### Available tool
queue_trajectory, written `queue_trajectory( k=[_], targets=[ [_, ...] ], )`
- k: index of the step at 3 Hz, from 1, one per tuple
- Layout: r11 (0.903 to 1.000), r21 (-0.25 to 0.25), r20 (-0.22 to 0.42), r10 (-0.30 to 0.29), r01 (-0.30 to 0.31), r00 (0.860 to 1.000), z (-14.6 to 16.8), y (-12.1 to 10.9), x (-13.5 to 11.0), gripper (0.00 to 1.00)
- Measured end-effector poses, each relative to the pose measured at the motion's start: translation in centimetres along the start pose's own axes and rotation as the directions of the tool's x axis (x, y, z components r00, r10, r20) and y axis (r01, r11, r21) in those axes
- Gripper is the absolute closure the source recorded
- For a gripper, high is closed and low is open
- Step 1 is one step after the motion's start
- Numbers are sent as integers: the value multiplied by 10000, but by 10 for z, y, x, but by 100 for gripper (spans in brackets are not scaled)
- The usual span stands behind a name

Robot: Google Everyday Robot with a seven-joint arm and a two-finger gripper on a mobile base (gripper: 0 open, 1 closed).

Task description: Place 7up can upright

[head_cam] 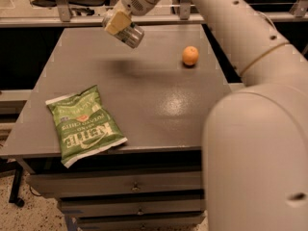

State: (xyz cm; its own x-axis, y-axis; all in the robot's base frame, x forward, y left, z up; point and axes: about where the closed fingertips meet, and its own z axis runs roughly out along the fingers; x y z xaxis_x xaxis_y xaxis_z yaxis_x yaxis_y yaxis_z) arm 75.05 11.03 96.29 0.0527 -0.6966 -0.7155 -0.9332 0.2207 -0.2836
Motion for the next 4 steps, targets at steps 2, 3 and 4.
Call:
queue_trajectory(
  k=[2, 3, 4],
  targets=[
    [9851, 111, 2831, 1613, -1714, 9454, -26, 45, 31, 100],
    [9676, 554, 4163, 2018, -2463, 8865, -40, 46, 51, 100],
    [9497, 1098, 5145, 1983, -2934, 8343, -62, 39, 69, 100]
  ],
)
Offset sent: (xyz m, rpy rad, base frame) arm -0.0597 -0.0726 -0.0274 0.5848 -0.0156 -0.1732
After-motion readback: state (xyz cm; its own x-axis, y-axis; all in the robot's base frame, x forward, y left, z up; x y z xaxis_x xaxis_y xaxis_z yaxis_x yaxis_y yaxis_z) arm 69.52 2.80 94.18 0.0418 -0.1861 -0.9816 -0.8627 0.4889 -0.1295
